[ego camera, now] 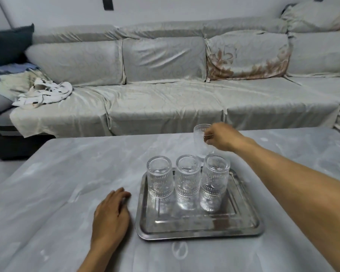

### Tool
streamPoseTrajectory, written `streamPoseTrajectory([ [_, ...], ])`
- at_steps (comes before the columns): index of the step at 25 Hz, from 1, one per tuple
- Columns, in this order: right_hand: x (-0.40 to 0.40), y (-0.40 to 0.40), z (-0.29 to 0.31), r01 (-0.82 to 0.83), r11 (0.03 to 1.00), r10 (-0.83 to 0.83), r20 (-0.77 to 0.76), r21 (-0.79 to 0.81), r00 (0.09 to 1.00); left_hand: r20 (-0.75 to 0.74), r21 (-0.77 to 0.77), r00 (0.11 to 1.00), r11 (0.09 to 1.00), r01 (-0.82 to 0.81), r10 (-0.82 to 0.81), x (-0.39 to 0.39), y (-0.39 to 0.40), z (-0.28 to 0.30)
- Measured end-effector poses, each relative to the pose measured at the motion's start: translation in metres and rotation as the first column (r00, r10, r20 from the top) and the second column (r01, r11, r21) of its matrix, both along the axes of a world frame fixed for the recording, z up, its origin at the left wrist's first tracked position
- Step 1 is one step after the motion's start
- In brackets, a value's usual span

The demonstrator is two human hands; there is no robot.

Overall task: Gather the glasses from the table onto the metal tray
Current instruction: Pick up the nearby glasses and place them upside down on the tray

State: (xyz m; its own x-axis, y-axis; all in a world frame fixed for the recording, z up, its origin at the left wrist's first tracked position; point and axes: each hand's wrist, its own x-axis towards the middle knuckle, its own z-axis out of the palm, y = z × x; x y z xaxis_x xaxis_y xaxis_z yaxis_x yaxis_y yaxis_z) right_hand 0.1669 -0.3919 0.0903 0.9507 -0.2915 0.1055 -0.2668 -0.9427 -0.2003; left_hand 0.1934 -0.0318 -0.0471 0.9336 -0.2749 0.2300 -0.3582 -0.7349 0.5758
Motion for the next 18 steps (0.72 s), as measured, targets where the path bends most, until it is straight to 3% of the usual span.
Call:
streamPoseTrajectory([
  [2, -0.024, 0.01, 0.02, -0.023, 0.998, 0.013, 0.183, 0.05, 0.983, -0.074, -0.074, 0.997, 0.997, 0.004, -0.01, -0.003, 0.0, 0.005],
  [4, -0.053, 0.027, 0.04, -0.079, 0.98, 0.001, 0.393, 0.182, 0.92, -0.2, -0.297, 0.98, 0.952, -0.076, 0.016, -0.017, 0.003, 0.016],
  [5, -0.07, 0.04, 0.048, -0.129, 0.945, -0.029, 0.468, 0.302, 0.883, -0.265, -0.427, 0.962, 0.888, -0.173, 0.061, -0.025, 0.005, 0.024],
  [7, -0.104, 0.075, 0.047, -0.256, 0.772, -0.13, 0.539, 0.582, 0.832, -0.344, -0.614, 0.92, 0.696, -0.371, 0.187, -0.046, 0.007, 0.042],
  [9, -0.132, 0.119, 0.026, -0.348, 0.497, -0.246, 0.514, 0.795, 0.822, -0.372, -0.743, 0.917, 0.546, -0.388, 0.145, -0.066, 0.0, 0.072],
  [10, -0.143, 0.14, 0.012, -0.37, 0.347, -0.299, 0.475, 0.862, 0.828, -0.379, -0.799, 0.925, 0.497, -0.337, 0.017, -0.075, -0.008, 0.09],
  [12, -0.161, 0.178, -0.015, -0.373, 0.047, -0.357, 0.364, 0.927, 0.86, -0.395, -0.838, 0.869, 0.505, -0.206, -0.3, -0.097, -0.02, 0.116],
  [14, -0.168, 0.2, -0.034, -0.339, -0.187, -0.343, 0.262, 0.922, 0.902, -0.394, -0.848, 0.827, 0.506, -0.158, -0.401, -0.116, -0.027, 0.119],
  [16, -0.167, 0.209, -0.044, -0.297, -0.305, -0.306, 0.202, 0.905, 0.93, -0.409, -0.868, 0.829, 0.444, -0.225, -0.38, -0.125, -0.027, 0.109],
  [17, -0.164, 0.211, -0.047, -0.269, -0.314, -0.298, 0.175, 0.91, 0.938, -0.419, -0.864, 0.838, 0.436, -0.251, -0.348, -0.123, -0.028, 0.106],
  [18, -0.161, 0.21, -0.05, -0.225, -0.265, -0.295, 0.143, 0.938, 0.945, -0.422, -0.835, 0.861, 0.491, -0.248, -0.283, -0.119, -0.029, 0.105],
])
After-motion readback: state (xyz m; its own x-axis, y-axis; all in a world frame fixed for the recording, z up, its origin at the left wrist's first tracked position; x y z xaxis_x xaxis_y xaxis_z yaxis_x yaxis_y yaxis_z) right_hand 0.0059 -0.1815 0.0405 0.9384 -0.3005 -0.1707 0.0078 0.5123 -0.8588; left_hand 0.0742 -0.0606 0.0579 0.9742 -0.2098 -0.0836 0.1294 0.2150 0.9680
